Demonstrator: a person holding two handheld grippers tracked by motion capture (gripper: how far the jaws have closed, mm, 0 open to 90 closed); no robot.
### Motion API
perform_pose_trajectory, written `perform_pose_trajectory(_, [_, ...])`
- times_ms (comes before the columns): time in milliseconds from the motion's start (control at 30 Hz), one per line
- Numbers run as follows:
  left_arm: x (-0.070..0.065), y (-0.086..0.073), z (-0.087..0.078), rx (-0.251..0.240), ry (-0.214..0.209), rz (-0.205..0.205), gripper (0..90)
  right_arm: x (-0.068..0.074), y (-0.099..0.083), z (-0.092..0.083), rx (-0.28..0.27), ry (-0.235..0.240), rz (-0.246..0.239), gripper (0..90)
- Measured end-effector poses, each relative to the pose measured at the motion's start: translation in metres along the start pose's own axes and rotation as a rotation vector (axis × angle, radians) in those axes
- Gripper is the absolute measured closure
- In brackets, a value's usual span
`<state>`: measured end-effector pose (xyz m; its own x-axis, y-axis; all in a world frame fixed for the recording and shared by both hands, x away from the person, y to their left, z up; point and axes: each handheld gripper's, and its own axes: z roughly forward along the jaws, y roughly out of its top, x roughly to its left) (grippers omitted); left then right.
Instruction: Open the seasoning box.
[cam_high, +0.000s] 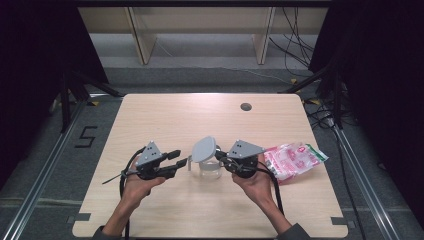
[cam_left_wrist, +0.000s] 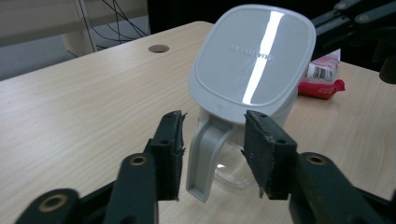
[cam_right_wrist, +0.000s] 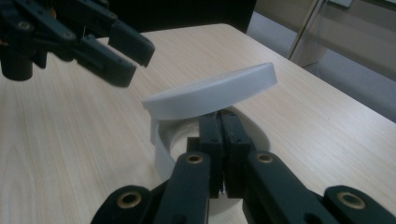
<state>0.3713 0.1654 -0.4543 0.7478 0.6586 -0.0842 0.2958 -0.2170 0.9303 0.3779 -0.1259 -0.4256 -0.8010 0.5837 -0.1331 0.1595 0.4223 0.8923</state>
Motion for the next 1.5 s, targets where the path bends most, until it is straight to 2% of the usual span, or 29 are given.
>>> perform_pose_trajectory(33, [0.0, -0.001, 0.0, 0.003, -0.001, -0.002, 51.8, -0.001, 0.002, 0.001, -0.008, 0.0, -0.031, 89.5])
perform_pose_trajectory(100, [-0.002, -0.003, 0.001, 0.009, 0.001, -0.008, 48.8, 0.001, 0.004, 0.003, -0.007, 0.004, -0.003, 89.5])
perform_pose_trajectory(133, [-0.003, -0.003, 0.001, 0.012, -0.003, -0.01, 46.9, 0.001, 0.006, 0.005, -0.009, 0.013, -0.017, 89.4])
perform_pose_trajectory(200, [-0.005, -0.004, 0.001, 0.016, 0.004, -0.01, 44.2, 0.003, 0.008, 0.005, -0.006, 0.013, -0.009, 89.3])
perform_pose_trajectory(300, [-0.008, -0.006, 0.0, 0.02, 0.014, -0.005, 40.6, 0.005, 0.012, 0.008, -0.017, 0.02, -0.026, 88.9])
perform_pose_trajectory(367, [-0.009, -0.007, -0.002, 0.025, 0.018, -0.009, 37.6, 0.008, 0.014, 0.01, -0.019, 0.024, -0.016, 88.9])
perform_pose_trajectory(400, [-0.01, -0.008, -0.002, 0.026, 0.024, -0.016, 36.9, 0.009, 0.016, 0.011, -0.02, 0.028, -0.027, 88.6])
perform_pose_trajectory(567, [-0.013, -0.014, -0.005, 0.043, 0.034, -0.007, 34.9, 0.014, 0.019, 0.014, -0.019, 0.035, -0.026, 88.2])
perform_pose_trajectory(633, [-0.013, -0.016, -0.007, 0.048, 0.041, -0.01, 34.1, 0.014, 0.02, 0.015, -0.019, 0.05, -0.049, 88.2])
perform_pose_trajectory(700, [-0.013, -0.019, -0.008, 0.05, 0.045, -0.022, 33.9, 0.015, 0.022, 0.017, -0.03, 0.043, -0.054, 88.2])
perform_pose_trajectory(767, [-0.016, -0.024, -0.009, 0.052, 0.071, -0.02, 33.9, 0.017, 0.023, 0.018, -0.031, 0.047, -0.054, 88.2])
perform_pose_trajectory(900, [-0.022, -0.029, -0.009, 0.061, 0.049, -0.012, 33.8, 0.02, 0.026, 0.021, -0.032, 0.054, -0.063, 88.2])
perform_pose_trajectory(1067, [-0.023, -0.029, -0.014, 0.046, 0.059, -0.009, 33.8, 0.027, 0.027, 0.024, -0.028, 0.066, -0.06, 88.3])
perform_pose_trajectory(1200, [-0.023, -0.03, -0.016, 0.043, 0.066, -0.009, 33.8, 0.027, 0.027, 0.024, -0.023, 0.07, -0.085, 87.2])
perform_pose_trajectory(1267, [-0.023, -0.031, -0.017, 0.047, 0.067, -0.007, 33.6, 0.026, 0.026, 0.02, -0.027, 0.053, -0.056, 83.9])
perform_pose_trajectory(1333, [-0.024, -0.031, -0.017, 0.047, 0.063, -0.007, 33.5, 0.022, 0.021, 0.015, -0.034, 0.038, -0.047, 74.2])
perform_pose_trajectory(1400, [-0.025, -0.033, -0.017, 0.047, 0.063, -0.007, 33.5, 0.022, 0.019, 0.013, -0.029, 0.035, -0.045, 71.6])
perform_pose_trajectory(1500, [-0.028, -0.035, -0.017, 0.055, 0.063, -0.007, 33.4, 0.018, 0.003, 0.004, -0.013, 0.009, 0.01, 61.1])
